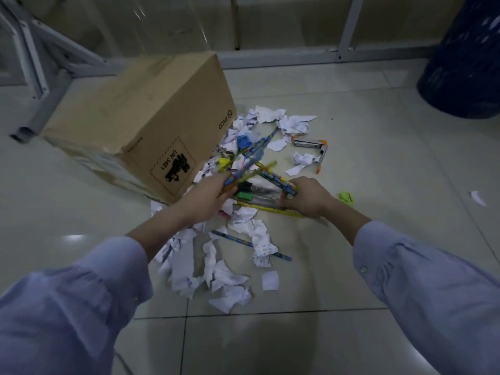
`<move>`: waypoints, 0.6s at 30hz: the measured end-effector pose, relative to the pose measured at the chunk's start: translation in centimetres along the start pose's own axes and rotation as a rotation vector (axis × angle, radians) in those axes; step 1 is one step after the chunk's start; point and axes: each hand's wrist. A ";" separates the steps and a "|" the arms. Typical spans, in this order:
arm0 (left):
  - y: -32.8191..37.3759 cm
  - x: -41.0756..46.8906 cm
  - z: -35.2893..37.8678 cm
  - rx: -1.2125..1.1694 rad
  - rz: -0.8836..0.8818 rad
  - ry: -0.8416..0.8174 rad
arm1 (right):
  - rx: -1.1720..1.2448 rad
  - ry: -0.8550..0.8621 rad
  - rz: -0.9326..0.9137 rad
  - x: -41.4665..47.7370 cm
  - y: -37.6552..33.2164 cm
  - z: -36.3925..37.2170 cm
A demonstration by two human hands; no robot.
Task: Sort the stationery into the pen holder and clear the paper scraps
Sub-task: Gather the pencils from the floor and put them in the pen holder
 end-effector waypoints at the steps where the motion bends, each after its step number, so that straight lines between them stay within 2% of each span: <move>1: -0.4 -0.7 0.2 0.019 0.030 -0.030 | -0.016 0.001 -0.009 0.0 -0.3 0.2; 11: -1.8 -3.6 2.8 0.343 0.257 -0.248 | -0.324 -0.008 -0.027 0.0 -2.2 1.0; 15: -1.5 -4.1 3.9 0.543 0.323 -0.269 | -0.439 0.002 -0.055 0.1 -2.3 1.3; 18: -1.0 -3.9 4.5 0.592 0.308 -0.260 | -0.517 0.006 -0.074 0.1 -2.3 1.4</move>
Point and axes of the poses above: each hand's wrist, its own x-axis towards the middle knuckle, its own z-axis out of the palm, y = z × x, and after that the axes turned 4 degrees about y, right-handed
